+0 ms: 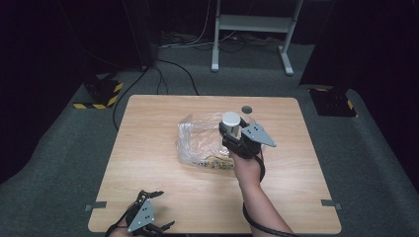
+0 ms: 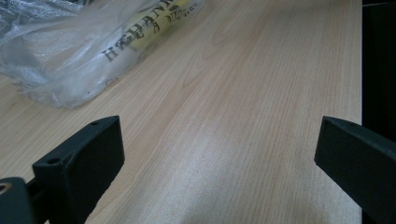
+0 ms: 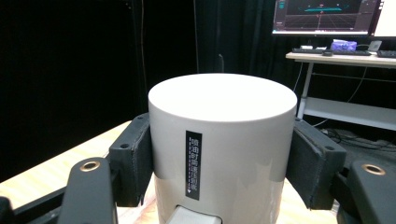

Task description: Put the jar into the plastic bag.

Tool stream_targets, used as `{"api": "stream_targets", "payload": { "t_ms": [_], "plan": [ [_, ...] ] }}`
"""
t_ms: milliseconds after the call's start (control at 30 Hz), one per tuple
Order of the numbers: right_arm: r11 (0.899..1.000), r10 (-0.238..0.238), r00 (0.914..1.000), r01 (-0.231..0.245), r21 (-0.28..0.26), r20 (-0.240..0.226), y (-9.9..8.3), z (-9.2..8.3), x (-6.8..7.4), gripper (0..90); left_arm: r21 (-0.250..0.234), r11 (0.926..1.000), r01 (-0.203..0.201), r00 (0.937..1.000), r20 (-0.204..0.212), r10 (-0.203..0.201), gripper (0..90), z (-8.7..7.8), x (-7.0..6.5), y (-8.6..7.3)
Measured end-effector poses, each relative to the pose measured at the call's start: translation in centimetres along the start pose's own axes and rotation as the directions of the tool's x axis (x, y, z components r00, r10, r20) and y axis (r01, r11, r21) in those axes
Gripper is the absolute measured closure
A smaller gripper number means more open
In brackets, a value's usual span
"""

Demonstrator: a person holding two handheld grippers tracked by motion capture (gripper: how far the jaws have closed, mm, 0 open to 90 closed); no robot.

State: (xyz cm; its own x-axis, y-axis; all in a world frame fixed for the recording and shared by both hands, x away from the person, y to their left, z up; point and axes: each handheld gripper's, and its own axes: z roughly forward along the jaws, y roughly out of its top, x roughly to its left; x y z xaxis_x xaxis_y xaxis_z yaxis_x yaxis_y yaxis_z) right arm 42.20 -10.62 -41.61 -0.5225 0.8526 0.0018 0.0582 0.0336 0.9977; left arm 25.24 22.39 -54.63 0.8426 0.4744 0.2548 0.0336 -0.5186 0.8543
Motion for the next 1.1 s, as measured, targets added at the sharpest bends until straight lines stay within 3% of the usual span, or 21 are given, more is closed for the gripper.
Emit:
{"api": "stream_targets", "payload": {
  "t_ms": [367, 500, 733, 1100],
  "plan": [
    [1.0, 0.02, 0.9995, -0.021, 0.009, 0.025, -0.4, 1.7, -0.3, 32.8, -0.004, 1.0, -0.001, 1.0, 0.001, 0.001, 1.9, 0.0, 0.0, 0.0],
    [1.0, -0.005, 0.9996, 0.004, 0.026, 0.028, -0.9, 2.8, -0.4, 32.8, -0.005, 1.0, -0.001, 1.0, 0.001, 0.001, 1.9, 0.0, 0.0, 0.0],
    [1.0, 0.008, 0.9997, -0.009, 0.028, 0.021, -1.6, 4.0, -0.3, 32.8, -0.008, 1.0, 0.0, 1.0, 0.004, 0.0, 1.9, -0.1, 0.0, 0.0],
    [1.0, -0.013, 0.9997, 0.012, 0.021, 0.023, -2.3, 5.1, 0.2, 32.8, -0.01, 0.9999, 0.002, 1.0, 0.005, -0.001, 1.9, -0.1, 0.0, 0.0]
  ]
}}
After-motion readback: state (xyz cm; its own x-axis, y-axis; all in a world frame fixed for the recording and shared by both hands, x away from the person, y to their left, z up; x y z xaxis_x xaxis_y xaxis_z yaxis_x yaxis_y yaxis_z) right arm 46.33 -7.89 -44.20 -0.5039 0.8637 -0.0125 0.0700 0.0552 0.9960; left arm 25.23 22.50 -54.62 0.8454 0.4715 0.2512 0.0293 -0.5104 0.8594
